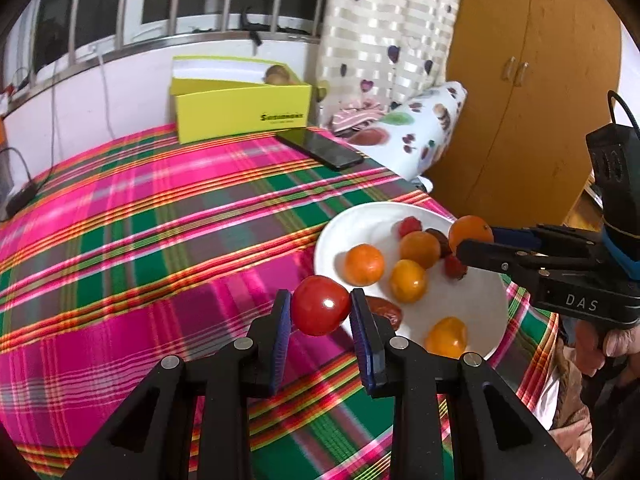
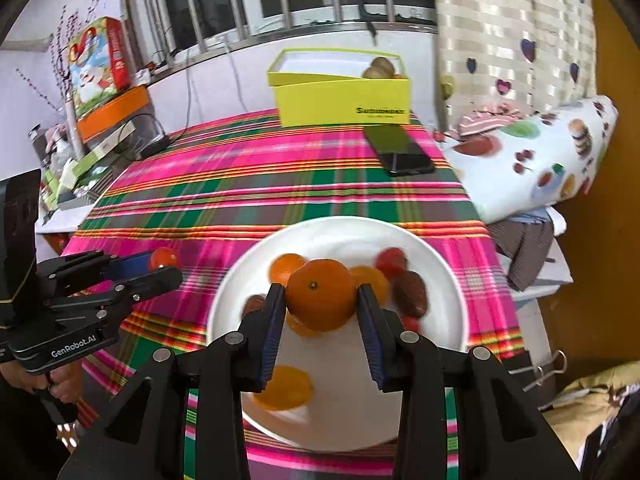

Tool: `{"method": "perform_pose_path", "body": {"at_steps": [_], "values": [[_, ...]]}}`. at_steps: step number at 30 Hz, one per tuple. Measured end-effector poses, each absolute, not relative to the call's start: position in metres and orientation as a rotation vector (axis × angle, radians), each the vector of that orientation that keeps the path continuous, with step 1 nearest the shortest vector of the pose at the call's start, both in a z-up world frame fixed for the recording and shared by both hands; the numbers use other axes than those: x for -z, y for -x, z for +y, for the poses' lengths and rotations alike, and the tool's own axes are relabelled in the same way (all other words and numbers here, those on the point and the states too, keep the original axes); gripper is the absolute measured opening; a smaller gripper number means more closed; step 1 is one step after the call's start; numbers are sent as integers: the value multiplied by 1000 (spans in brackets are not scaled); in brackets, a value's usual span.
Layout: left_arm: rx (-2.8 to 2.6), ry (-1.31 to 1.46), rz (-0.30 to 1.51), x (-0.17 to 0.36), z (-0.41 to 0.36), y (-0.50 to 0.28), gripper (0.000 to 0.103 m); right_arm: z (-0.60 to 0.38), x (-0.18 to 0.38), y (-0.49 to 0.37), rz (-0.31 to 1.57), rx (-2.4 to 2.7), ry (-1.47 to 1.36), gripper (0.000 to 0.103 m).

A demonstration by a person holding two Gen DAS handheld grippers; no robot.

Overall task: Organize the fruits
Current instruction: 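Carry the tomato over the plate with the left tool while the right tool carries the orange there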

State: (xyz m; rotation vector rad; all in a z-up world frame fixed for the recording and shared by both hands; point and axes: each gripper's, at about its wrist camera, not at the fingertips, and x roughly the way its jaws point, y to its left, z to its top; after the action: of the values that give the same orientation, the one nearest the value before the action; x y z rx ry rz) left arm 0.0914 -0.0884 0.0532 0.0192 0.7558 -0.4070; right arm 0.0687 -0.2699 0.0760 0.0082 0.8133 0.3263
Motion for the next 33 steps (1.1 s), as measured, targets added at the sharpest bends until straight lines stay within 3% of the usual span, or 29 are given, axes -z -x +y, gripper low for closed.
{"method": "perform_pose_path", "body": {"at_steps": [33], "values": [[505, -99, 831, -24, -139, -134, 39, -300, -35, -60, 926, -276, -21, 38]]}}
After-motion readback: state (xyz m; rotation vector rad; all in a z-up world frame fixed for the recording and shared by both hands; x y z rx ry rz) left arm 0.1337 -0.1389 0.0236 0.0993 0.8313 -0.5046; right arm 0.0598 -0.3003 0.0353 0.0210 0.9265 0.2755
